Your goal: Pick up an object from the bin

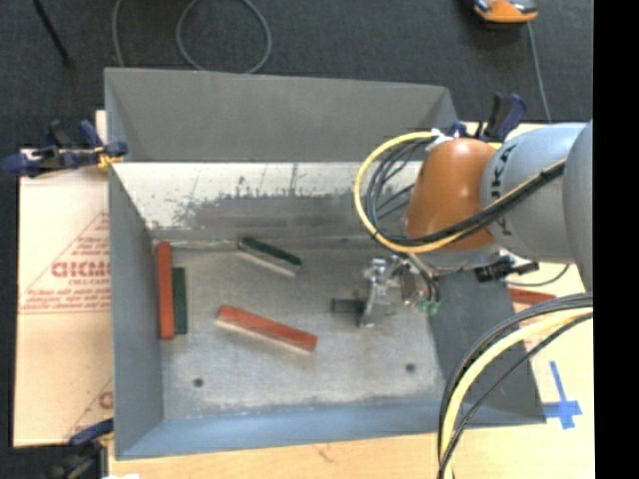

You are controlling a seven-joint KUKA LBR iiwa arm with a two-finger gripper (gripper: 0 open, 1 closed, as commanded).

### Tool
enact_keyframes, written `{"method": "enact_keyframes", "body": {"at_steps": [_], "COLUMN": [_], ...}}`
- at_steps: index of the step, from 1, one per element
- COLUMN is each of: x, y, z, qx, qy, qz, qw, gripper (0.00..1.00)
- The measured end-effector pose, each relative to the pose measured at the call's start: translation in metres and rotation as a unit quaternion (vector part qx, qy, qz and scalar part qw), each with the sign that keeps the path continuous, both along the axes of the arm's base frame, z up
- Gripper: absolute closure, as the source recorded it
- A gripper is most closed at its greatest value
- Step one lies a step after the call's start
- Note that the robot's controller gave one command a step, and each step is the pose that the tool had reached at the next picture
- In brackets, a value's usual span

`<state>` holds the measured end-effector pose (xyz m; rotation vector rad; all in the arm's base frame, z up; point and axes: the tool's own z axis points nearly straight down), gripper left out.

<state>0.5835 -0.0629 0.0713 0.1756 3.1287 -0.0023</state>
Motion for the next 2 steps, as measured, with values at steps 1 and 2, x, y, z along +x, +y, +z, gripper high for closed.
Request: {"method": "enact_keyframes", "body": {"at_steps": [1,2], "x": [0.003,0.005], "y": [-0.001,-0.001], "z": [0.085,0.114], "qx": [0.0,0.001], "qy": [-0.0023,-0.0002], "qz": [0.0,0.001], "qw": [1.0,1.0], "gripper": [1.0,1.0]}}
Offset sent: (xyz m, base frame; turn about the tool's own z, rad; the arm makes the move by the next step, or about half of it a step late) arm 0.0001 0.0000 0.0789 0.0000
